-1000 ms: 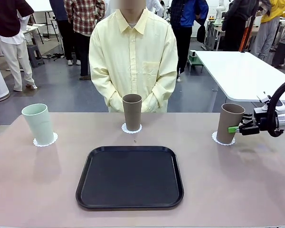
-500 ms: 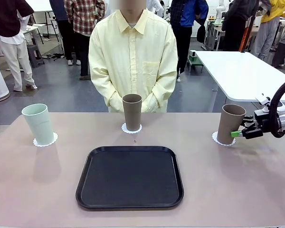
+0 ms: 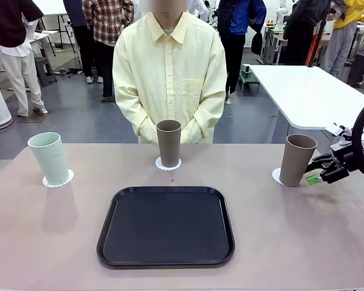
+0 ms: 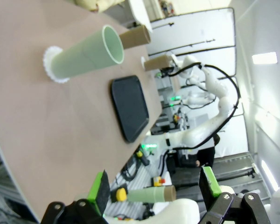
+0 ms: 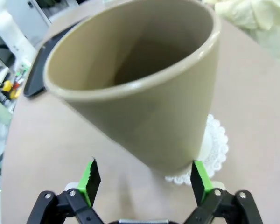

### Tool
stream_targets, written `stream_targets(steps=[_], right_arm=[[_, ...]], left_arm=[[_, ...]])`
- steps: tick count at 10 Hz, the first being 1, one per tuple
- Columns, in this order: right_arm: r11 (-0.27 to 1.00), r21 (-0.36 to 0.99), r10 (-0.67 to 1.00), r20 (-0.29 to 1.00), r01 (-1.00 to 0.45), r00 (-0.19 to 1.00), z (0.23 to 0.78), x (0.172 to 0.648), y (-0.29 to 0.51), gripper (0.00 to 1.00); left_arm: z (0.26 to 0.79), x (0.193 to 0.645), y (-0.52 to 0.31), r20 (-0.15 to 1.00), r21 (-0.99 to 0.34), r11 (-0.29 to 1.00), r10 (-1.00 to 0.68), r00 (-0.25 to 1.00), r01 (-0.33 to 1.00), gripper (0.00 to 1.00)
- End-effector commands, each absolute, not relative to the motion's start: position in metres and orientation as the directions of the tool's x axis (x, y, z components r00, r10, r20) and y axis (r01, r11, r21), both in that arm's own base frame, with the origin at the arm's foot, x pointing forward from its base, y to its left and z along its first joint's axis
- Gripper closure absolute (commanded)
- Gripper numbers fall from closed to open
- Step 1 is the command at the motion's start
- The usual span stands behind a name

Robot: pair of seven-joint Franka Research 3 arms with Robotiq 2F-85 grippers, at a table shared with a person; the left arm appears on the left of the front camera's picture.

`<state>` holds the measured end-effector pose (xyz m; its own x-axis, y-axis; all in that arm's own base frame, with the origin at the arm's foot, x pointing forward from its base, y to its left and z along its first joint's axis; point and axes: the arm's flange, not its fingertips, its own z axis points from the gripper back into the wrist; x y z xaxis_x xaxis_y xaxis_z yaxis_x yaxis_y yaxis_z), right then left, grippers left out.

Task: Place coasters on the table and set cups on them.
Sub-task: Take one Reusable plastic cup from the Flat Tray and place it on a coaster set by the human.

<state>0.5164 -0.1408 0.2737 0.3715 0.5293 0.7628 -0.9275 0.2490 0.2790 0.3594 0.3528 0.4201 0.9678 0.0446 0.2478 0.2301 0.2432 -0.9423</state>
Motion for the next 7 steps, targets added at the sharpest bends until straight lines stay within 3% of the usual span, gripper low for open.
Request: stream_targets(steps=[1, 6, 7], right_arm=[[0.276, 0.29, 0.564, 0.723, -0.916, 0.399, 0.289, 0.503, -0.14, 0.0], [0.317, 0.221, 0.678, 0.628, -0.923, 0.383, 0.363, 0.455, -0.136, 0.0], [0.301, 0.185, 0.766, 0.538, -0.936, 0.353, 0.389, 0.439, -0.131, 0.0]], left_arm=[[0.421, 0.359, 0.353, 0.235, -0.943, 0.254, 0.049, 0.971, 0.215, 0.0], [0.421, 0.359, 0.353, 0.235, -0.943, 0.254, 0.049, 0.971, 0.215, 0.0], [0.421, 0.359, 0.353, 0.235, -0.943, 0.254, 0.049, 0.971, 0.215, 0.0]])
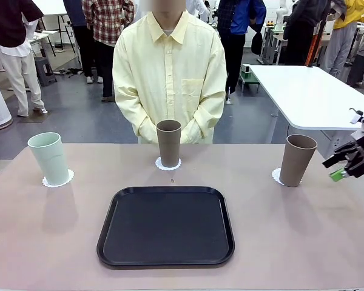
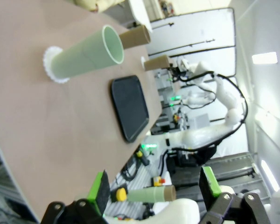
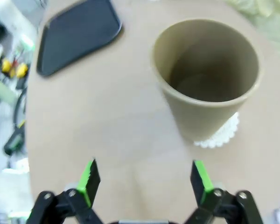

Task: Place coasters on the table and set cups on them.
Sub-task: Take one Reusable plastic cup from the Flat Tray and place it on a coaster set by the human.

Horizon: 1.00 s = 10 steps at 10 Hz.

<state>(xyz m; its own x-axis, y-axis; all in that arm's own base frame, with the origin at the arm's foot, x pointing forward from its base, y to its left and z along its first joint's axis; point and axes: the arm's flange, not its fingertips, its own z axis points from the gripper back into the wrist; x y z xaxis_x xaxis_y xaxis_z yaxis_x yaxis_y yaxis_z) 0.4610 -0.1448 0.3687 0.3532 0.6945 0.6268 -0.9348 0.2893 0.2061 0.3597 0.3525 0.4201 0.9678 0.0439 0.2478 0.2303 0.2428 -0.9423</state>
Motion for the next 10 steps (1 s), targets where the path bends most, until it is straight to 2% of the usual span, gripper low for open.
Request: stream_targets(steps=[1, 4, 7, 8, 10], right_arm=[[0.29, 0.163, 0.812, 0.48, -0.943, 0.333, 0.41, 0.43, -0.124, 0.0], [0.157, 0.108, 0.898, 0.398, -0.982, 0.188, 0.47, 0.401, -0.086, 0.0], [0.11, 0.059, 0.947, 0.298, -0.992, 0.122, 0.497, 0.392, -0.057, 0.0], [0.116, 0.073, 0.919, 0.37, -0.991, 0.135, 0.496, 0.397, -0.072, 0.0], [0.116, 0.073, 0.919, 0.37, -0.991, 0.135, 0.496, 0.397, -0.072, 0.0]], left_arm=[[0.421, 0.359, 0.353, 0.235, -0.943, 0.254, 0.049, 0.971, 0.215, 0.0], [0.421, 0.359, 0.353, 0.235, -0.943, 0.254, 0.049, 0.971, 0.215, 0.0], [0.421, 0.359, 0.353, 0.235, -0.943, 0.254, 0.049, 0.971, 0.215, 0.0], [0.421, 0.359, 0.353, 0.235, -0.943, 0.254, 0.049, 0.971, 0.215, 0.0], [0.421, 0.359, 0.353, 0.235, -0.943, 0.254, 0.049, 0.971, 0.215, 0.0]])
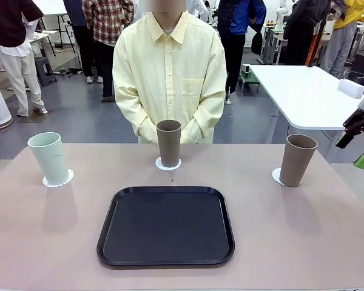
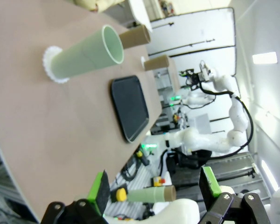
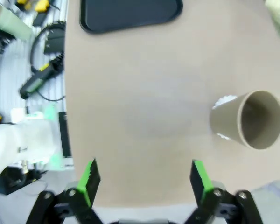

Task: Place coasters on the table and set cups on them.
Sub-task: Take one Reusable plastic cup from the Flat Tray and place it on a coaster set by the human.

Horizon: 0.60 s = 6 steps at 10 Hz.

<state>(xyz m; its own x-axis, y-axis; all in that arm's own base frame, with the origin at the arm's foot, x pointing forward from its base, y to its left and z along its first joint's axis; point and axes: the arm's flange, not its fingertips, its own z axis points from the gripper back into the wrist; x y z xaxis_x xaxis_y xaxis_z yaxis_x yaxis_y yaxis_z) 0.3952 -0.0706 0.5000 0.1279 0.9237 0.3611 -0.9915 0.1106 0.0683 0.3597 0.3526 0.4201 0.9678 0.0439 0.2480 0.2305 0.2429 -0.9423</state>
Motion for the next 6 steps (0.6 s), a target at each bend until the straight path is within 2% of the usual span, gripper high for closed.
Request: stream_targets(steps=[1, 6], right_arm=[[0.116, 0.073, 0.919, 0.37, -0.991, 0.135, 0.4956, 0.3973, -0.0718, 0.0], [0.116, 0.073, 0.919, 0.37, -0.991, 0.135, 0.4956, 0.3973, -0.0718, 0.0]], left_arm=[[0.4213, 0.3587, 0.3529, 0.235, -0.943, 0.254, 0.049, 0.971, 0.215, 0.0], [0.4213, 0.3587, 0.3529, 0.235, -0.943, 0.254, 0.049, 0.971, 0.215, 0.0]])
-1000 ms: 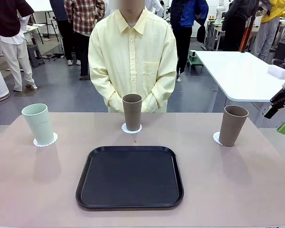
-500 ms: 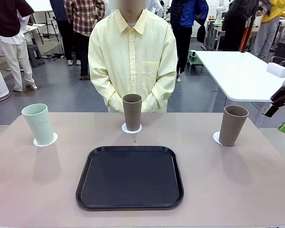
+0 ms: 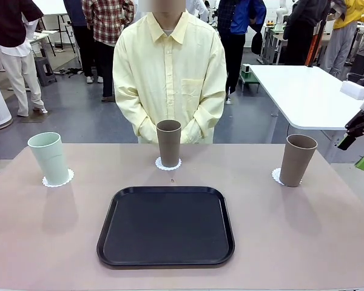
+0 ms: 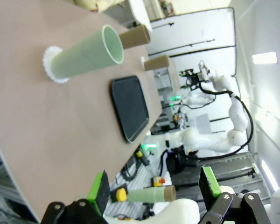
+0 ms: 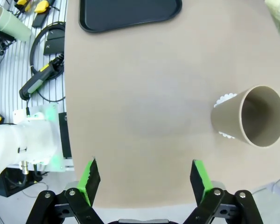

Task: Place coasters on the table and set cups on them.
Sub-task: Take one Reusable plastic cup from the Flat Tray and place it on a coaster set by the human.

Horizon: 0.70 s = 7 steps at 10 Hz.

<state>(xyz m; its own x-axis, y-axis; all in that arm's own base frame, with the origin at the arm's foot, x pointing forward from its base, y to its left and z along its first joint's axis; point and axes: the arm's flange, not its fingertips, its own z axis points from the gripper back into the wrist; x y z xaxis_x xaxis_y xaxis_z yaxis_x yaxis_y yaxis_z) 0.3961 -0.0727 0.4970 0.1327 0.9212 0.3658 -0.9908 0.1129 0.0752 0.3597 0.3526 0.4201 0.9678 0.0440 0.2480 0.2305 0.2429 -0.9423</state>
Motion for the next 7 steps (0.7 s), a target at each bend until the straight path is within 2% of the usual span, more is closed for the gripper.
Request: stream_targets(steps=[1, 7], right_arm=[[0.116, 0.073, 0.919, 0.37, -0.991, 0.135, 0.4956, 0.3973, -0.0718, 0.0], [0.112, 0.075, 0.921, 0.366, -0.991, 0.132, 0.497, 0.3962, -0.0722, 0.0]], left_arm=[[0.4213, 0.3587, 0.3529, 0.235, -0.943, 0.254, 0.049, 0.971, 0.215, 0.0], [0.4213, 0.3587, 0.3529, 0.235, -0.943, 0.254, 0.049, 0.971, 0.215, 0.0]])
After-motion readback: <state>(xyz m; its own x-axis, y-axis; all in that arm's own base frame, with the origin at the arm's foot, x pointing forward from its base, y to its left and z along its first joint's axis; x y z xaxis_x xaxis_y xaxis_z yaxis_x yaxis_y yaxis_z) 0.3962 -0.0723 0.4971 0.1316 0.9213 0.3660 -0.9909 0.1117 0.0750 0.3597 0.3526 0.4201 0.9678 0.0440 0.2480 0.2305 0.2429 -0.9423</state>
